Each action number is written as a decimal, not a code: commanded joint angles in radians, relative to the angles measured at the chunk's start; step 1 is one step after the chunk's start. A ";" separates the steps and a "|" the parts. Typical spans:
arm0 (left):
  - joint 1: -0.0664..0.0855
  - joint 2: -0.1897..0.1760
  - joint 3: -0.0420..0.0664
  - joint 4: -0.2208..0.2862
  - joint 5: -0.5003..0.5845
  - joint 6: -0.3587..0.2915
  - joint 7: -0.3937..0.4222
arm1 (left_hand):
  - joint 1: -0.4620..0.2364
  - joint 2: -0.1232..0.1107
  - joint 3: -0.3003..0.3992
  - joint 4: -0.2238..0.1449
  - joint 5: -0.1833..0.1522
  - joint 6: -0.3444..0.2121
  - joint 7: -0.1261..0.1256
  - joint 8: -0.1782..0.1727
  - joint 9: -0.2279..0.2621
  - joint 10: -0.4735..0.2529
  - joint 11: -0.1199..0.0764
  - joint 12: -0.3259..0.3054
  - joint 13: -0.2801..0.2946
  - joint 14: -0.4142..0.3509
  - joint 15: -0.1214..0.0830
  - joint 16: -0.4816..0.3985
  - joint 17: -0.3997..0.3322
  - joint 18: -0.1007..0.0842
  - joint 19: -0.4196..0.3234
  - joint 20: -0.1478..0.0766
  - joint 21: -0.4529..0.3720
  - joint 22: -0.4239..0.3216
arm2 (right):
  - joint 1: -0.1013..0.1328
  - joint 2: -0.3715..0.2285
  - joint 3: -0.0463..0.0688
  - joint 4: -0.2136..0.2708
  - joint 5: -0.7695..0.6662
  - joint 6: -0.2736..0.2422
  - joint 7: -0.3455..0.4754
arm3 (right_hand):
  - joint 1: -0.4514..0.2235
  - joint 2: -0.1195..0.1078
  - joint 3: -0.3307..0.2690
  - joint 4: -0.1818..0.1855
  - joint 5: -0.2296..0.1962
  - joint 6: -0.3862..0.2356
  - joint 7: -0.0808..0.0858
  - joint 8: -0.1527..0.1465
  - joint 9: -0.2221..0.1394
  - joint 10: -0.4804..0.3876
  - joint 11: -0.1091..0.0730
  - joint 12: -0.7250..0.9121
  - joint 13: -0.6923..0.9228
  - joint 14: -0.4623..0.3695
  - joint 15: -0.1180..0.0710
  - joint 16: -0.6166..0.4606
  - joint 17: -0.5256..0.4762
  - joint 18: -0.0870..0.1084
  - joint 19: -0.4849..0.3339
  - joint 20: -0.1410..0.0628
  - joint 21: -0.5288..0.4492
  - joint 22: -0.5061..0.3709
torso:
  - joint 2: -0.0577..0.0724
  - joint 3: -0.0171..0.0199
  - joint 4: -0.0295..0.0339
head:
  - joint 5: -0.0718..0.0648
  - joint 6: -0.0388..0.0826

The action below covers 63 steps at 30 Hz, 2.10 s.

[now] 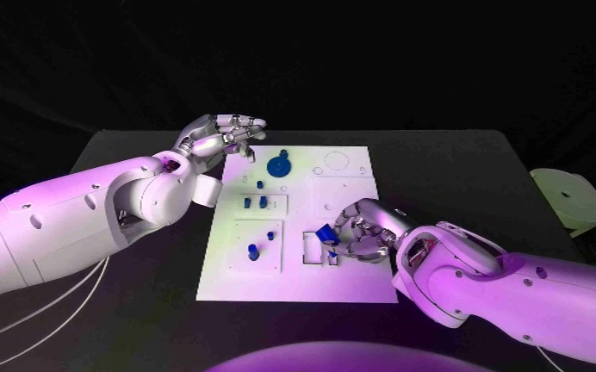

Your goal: Assemble the parts on the task board

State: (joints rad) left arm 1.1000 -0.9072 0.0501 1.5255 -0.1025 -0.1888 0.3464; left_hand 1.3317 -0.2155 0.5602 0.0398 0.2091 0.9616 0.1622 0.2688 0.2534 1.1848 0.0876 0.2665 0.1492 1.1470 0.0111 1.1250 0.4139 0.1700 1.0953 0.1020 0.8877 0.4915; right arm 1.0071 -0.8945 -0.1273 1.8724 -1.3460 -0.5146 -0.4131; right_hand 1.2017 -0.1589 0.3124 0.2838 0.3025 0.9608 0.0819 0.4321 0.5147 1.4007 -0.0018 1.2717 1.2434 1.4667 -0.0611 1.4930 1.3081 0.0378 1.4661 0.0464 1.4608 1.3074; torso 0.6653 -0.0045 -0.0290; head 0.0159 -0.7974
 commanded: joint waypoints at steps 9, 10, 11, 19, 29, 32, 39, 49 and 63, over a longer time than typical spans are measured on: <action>0.000 0.003 0.001 0.004 -0.002 0.019 0.004 | -0.006 0.007 -0.007 0.000 0.000 -0.003 0.006 -0.006 0.001 -0.005 0.002 -0.003 0.001 -0.006 0.004 0.004 0.001 0.014 0.001 0.004 -0.006 -0.002 | -0.009 0.054 -0.001 -0.047 0.047 0.121 0.018 | -0.060 0.055 -0.015 0.008 -0.011 0.031 -0.013 0.021 0.026 0.009 -0.005 -0.010 0.001 0.062 -0.008 0.007 0.030 -0.008 0.039 -0.004 -0.001 0.198 | 0.000 0.0003 -0.0011 | 0.004 -0.003; 0.000 0.003 0.001 0.004 -0.002 0.019 0.004 | -0.006 0.007 -0.007 0.000 0.000 -0.003 0.006 -0.006 0.001 -0.005 0.002 -0.003 0.001 -0.006 0.004 0.004 0.001 0.014 0.001 0.004 -0.006 -0.002 | -0.009 0.057 -0.001 -0.051 0.048 0.126 0.017 | -0.071 0.057 -0.019 0.009 -0.017 0.032 -0.014 0.022 0.027 0.010 -0.005 -0.008 0.005 0.062 -0.008 0.007 0.030 -0.008 0.040 -0.004 0.000 0.199 | 0.000 0.0005 -0.0013 | 0.005 -0.003; 0.000 0.003 0.001 0.005 -0.002 0.019 0.004 | -0.006 0.007 -0.007 0.000 0.000 -0.003 0.006 -0.006 0.001 -0.005 0.002 -0.003 0.001 -0.006 0.004 0.004 0.001 0.014 0.001 0.004 -0.006 -0.002 | -0.009 0.060 -0.001 -0.053 0.048 0.129 0.016 | -0.084 0.057 -0.025 0.009 -0.019 0.036 -0.015 0.025 0.028 0.015 -0.006 -0.001 0.013 0.062 -0.008 0.007 0.030 -0.008 0.040 -0.004 -0.001 0.199 | 0.000 0.0006 -0.0015 | 0.005 -0.003; 0.000 0.006 0.001 0.003 -0.002 0.020 0.003 | -0.005 0.008 -0.006 -0.002 0.001 -0.004 0.006 -0.006 0.001 -0.007 0.002 -0.004 0.001 -0.007 0.004 0.004 0.001 0.014 0.000 0.004 -0.007 -0.002 | -0.010 0.075 -0.001 -0.069 0.041 0.139 0.006 | -0.113 0.059 -0.042 0.009 -0.028 0.042 -0.019 0.032 0.034 0.017 -0.009 0.000 0.018 0.062 -0.011 0.007 0.030 -0.008 0.040 -0.006 -0.001 0.200 | 0.000 0.0017 -0.0007 | 0.006 -0.002; 0.000 0.008 0.001 0.003 -0.003 0.021 0.002 | -0.004 0.010 -0.006 -0.002 0.001 -0.004 0.005 -0.006 0.002 -0.007 0.002 -0.005 0.001 -0.007 0.004 0.004 0.001 0.014 0.000 0.004 -0.007 -0.002 | -0.011 0.080 -0.001 -0.077 0.025 0.126 0.002 | -0.257 0.085 -0.142 0.011 -0.217 0.044 -0.026 0.053 0.054 0.023 -0.015 0.003 0.033 0.063 -0.017 0.007 0.033 -0.009 0.041 -0.012 -0.002 0.202 | 0.000 0.0015 -0.0011 | 0.007 -0.001; 0.000 0.007 0.001 0.003 -0.003 0.020 0.002 | -0.004 0.010 -0.006 -0.002 0.001 -0.004 0.005 -0.006 0.002 -0.007 0.002 -0.005 0.001 -0.007 0.004 0.004 0.001 0.014 0.000 0.004 -0.007 -0.002 | -0.011 0.078 -0.001 -0.075 0.022 0.120 0.005 | -0.288 0.096 -0.174 0.012 -0.243 0.042 -0.027 0.058 0.059 0.024 -0.016 0.002 0.036 0.063 -0.017 0.007 0.034 -0.009 0.042 -0.012 -0.001 0.203 | 0.000 0.0013 -0.0006 | 0.007 -0.002; 0.000 0.005 0.001 0.002 -0.003 0.020 0.001 | -0.004 0.010 -0.006 -0.002 0.001 -0.004 0.005 -0.006 0.002 -0.007 0.002 -0.005 0.001 -0.007 0.004 0.004 0.001 0.014 0.000 0.004 -0.007 -0.002 | -0.011 0.065 -0.001 -0.056 0.010 0.112 0.021 | -0.280 0.106 -0.182 0.009 -0.233 0.043 -0.028 0.062 0.062 0.030 -0.016 0.012 0.048 0.066 -0.018 0.012 0.050 -0.011 0.047 -0.013 0.007 0.209 | 0.000 0.0016 -0.0009 | 0.010 -0.002; 0.000 0.003 0.001 0.002 -0.003 0.021 -0.001 | -0.004 0.011 -0.006 -0.001 0.001 -0.004 0.006 -0.006 0.002 -0.008 0.002 -0.005 0.001 -0.008 0.004 0.004 0.001 0.014 0.000 0.005 -0.007 -0.002 | -0.011 0.035 -0.001 -0.023 0.026 0.126 0.059 | -0.163 0.108 -0.203 0.005 -0.187 0.037 -0.031 0.072 0.071 0.038 -0.019 0.022 0.066 0.071 -0.020 0.023 0.079 -0.013 0.051 -0.015 0.013 0.214 | 0.000 0.0018 -0.0014 | 0.013 -0.004; 0.000 0.001 0.001 -0.001 -0.003 0.022 -0.003 | -0.004 0.011 -0.006 -0.001 0.001 -0.004 0.006 -0.006 0.002 -0.008 0.002 -0.005 0.001 -0.008 0.004 0.004 0.001 0.014 0.000 0.005 -0.007 -0.002 | -0.011 -0.014 -0.001 0.015 0.042 0.127 0.088 | -0.127 0.120 -0.206 0.004 -0.177 0.037 -0.032 0.074 0.072 0.042 -0.020 0.027 0.073 0.072 -0.021 0.025 0.085 -0.014 0.053 -0.015 0.017 0.217 | 0.000 0.0015 -0.0014 | 0.012 -0.003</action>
State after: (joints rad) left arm 1.1001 -0.9072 0.0500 1.5234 -0.1035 -0.1826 0.3412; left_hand 1.3277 -0.2115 0.5601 0.0398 0.2091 0.9616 0.1622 0.2688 0.2538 1.1848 0.0876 0.2667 0.1490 1.1435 0.0146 1.1250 0.4138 0.1700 1.0953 0.1020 0.8877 0.4916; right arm 0.9971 -0.9074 -0.1278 1.8847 -1.3074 -0.4059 -0.3488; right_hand 1.0666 -0.0401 0.1116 0.2868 0.1199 1.0063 0.0509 0.4994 0.5857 1.4358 -0.0204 1.2936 1.3082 1.4665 -0.0755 1.5124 1.3074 0.0378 1.4661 0.0394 1.4726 1.3074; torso 0.6648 -0.0027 -0.0312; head 0.0290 -0.8009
